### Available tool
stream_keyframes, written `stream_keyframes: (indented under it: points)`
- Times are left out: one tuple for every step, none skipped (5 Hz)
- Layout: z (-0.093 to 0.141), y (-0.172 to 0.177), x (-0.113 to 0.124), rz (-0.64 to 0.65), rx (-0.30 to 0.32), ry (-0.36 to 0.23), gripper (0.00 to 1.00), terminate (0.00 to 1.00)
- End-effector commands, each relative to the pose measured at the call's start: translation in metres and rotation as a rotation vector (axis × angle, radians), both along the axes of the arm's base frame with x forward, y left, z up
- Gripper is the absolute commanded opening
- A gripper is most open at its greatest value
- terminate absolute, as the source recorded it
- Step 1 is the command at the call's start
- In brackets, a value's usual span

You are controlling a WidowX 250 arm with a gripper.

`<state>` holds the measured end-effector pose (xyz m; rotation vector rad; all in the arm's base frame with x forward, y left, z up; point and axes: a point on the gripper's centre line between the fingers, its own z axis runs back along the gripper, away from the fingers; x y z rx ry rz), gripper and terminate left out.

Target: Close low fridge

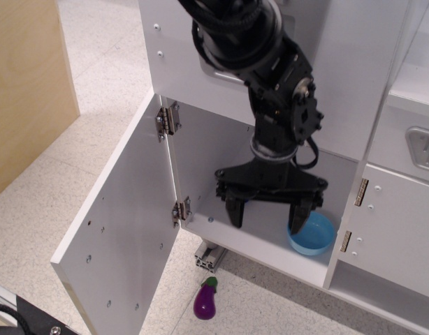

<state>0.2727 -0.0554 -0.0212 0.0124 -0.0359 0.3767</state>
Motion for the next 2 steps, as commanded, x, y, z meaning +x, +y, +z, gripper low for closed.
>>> stream_keyframes:
  points:
    - [0.037, 0.051, -0.012, -0.038, -0.077, -0.038, 1.00, 0.00]
    - [0.047, 0.087, -0.019, -0.069, -0.069, -0.064, 1.00, 0.00]
